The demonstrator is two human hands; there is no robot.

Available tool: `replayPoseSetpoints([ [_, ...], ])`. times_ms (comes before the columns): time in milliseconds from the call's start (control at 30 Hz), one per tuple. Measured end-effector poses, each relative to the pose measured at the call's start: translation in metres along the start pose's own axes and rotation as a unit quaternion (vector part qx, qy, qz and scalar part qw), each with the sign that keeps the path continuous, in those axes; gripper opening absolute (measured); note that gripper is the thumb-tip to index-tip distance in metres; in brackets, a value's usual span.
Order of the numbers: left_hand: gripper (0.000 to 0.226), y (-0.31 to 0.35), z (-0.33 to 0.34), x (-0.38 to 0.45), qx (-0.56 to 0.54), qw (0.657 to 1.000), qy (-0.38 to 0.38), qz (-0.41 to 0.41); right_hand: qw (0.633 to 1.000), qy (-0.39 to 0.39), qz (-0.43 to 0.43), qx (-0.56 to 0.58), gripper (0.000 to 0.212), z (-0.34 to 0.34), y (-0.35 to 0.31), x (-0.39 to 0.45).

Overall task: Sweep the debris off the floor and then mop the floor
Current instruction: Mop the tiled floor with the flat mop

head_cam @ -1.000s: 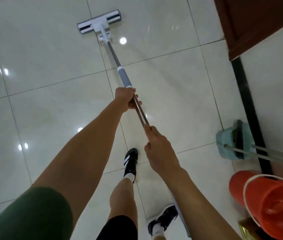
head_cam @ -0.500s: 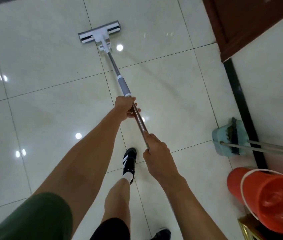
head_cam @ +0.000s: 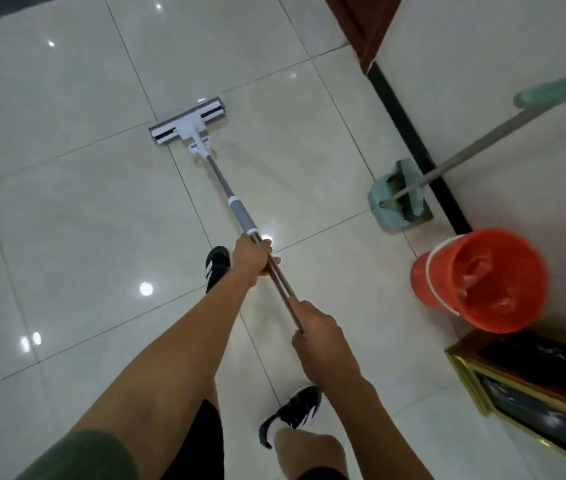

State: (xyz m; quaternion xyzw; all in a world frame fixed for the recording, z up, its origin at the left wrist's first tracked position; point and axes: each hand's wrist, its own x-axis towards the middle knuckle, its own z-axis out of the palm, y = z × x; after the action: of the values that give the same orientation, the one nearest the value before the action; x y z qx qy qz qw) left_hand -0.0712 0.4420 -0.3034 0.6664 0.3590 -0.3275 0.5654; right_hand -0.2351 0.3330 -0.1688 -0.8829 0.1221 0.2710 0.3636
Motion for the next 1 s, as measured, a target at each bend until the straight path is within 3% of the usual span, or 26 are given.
replayPoseSetpoints([
  [200,0.024,-0.049,0.025,-0.047,0.018,1.000,0.002,0.013,1.000,-0.004,0.009,-0.002,0.041,0.003,0.036,-0.059],
  [533,0.020,-0.010,-0.012,-0.017,0.050,0.998,0.025,0.014,0.999,-0.023,0.009,-0.026,0.051,0.016,-0.012,-0.023],
  [767,0.020,0.079,-0.055,0.056,0.063,0.997,0.019,0.028,1.000,-0.009,0.004,-0.024,0.056,0.020,-0.080,0.073],
  [1000,0.022,0.223,-0.093,0.162,0.100,0.995,0.000,0.024,0.999,0.017,0.049,-0.006,0.052,-0.007,-0.168,0.226],
])
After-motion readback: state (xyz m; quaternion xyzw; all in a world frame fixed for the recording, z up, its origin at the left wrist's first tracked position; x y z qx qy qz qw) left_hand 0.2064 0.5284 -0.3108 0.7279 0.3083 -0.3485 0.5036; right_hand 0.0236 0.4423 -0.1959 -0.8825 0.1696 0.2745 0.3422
